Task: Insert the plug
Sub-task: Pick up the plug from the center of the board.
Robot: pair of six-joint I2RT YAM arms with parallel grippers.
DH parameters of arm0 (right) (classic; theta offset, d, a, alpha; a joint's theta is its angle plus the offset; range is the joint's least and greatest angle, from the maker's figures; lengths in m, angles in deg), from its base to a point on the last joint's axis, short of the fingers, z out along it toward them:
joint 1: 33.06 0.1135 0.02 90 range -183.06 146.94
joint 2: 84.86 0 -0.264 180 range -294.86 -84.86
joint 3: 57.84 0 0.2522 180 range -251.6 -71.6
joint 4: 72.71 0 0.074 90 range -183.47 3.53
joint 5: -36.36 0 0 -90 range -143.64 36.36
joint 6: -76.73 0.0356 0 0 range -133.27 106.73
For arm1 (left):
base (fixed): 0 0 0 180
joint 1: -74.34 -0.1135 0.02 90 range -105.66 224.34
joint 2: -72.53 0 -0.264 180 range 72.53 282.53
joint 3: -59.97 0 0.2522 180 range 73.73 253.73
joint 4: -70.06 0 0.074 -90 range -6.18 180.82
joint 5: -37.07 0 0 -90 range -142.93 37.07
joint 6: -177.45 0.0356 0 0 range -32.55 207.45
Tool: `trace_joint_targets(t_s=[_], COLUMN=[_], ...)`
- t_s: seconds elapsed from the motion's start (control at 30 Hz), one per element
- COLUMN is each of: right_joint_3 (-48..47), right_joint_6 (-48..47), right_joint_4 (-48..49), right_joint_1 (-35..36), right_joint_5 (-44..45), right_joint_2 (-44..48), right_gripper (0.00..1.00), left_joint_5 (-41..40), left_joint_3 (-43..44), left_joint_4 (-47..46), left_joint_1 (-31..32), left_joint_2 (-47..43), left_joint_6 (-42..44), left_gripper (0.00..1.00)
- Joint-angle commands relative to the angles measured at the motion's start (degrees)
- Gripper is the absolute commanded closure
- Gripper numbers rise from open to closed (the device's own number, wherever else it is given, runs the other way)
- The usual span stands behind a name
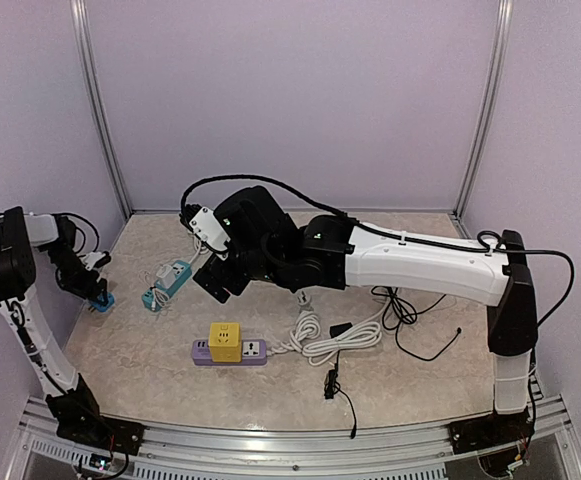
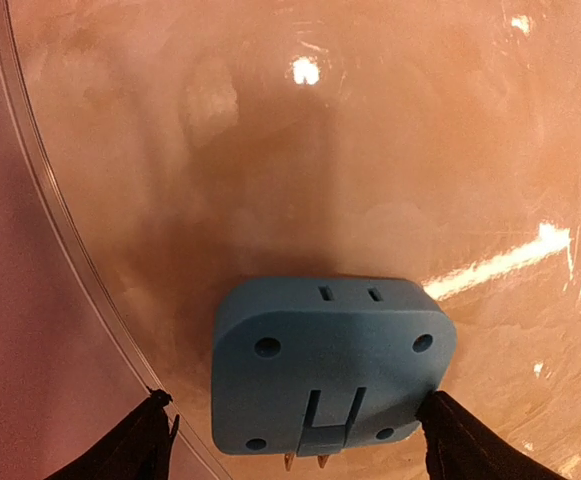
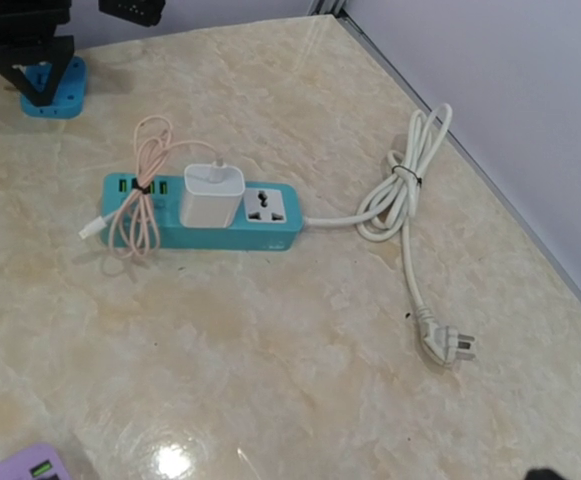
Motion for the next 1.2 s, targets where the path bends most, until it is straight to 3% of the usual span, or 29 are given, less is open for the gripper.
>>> trace_joint_targets(t_s=[0.0,0.6,0.87,1.17], right_joint_3=[-0.2,-2.1,-4.3,-7.3], right_joint_6=[-0.4,-0.5,-1.0,-1.3], right_joint_4=[-1.4,-2.4,-4.1,-5.6], right_joint_1=[0.7,0.7,0.8,0.7], right_joint_5=[0.7,0.5,0.4,0.0], right_joint_2=[-0.3,-1.7,-3.0,-4.9], right_gripper=[0.00,0.00,0.00,0.00], left_joint_5=[1.7,-1.9,-1.1,-4.9], left_joint_3=[-1.6,-1.2,-2.1,-1.3], left_joint_4=[2.8,1.7,1.4,-0.4], left_joint_1=[0.5,3.0,3.9,5.3], left_joint_2=[2.3,2.7,0.0,1.9], left_joint_6=[1.6,2.6,6.5,10.8], left_gripper=[0.16,0.14,0.03,0.06])
